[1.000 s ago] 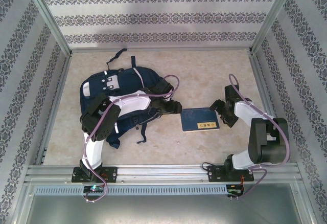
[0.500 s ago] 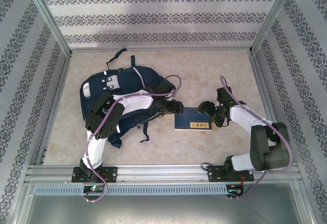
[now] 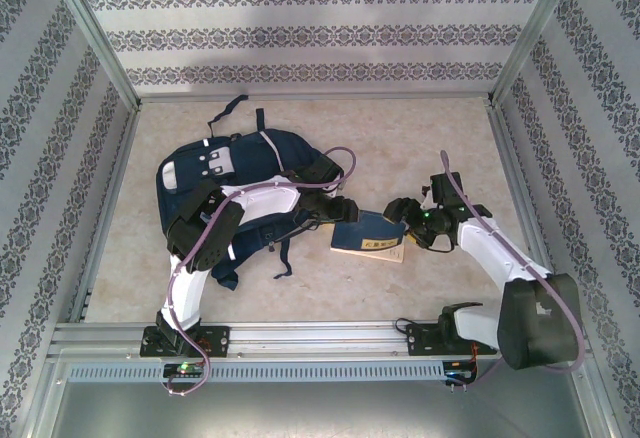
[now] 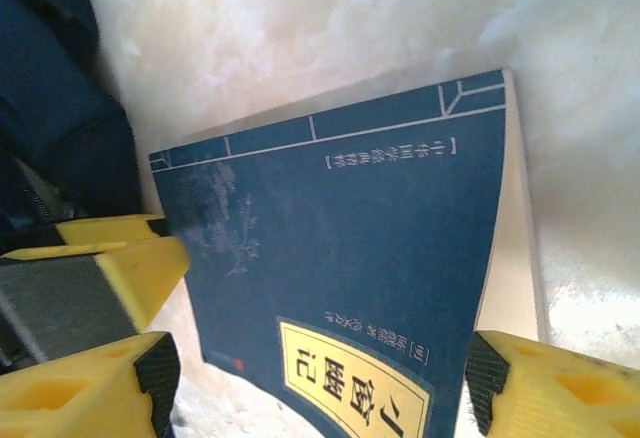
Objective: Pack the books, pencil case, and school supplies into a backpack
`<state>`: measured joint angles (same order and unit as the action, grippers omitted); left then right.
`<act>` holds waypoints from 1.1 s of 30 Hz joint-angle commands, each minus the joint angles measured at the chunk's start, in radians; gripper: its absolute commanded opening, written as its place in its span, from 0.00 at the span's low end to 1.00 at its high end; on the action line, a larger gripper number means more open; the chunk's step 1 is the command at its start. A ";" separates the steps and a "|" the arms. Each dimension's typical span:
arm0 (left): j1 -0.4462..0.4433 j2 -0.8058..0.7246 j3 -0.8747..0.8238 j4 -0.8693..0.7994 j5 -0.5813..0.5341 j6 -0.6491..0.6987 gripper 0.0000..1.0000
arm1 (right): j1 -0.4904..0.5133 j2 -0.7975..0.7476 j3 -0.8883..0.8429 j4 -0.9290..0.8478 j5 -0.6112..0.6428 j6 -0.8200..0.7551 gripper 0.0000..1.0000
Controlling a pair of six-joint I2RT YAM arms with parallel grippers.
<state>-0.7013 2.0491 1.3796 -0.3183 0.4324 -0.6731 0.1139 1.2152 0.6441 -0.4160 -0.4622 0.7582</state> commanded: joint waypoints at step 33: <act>-0.025 0.016 -0.007 -0.028 0.060 0.020 0.52 | 0.024 0.012 -0.071 0.048 -0.001 -0.034 0.51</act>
<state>-0.7116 2.0518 1.3796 -0.3340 0.4511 -0.6621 0.1230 1.2781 0.5488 -0.3851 -0.4244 0.7502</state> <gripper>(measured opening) 0.526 0.524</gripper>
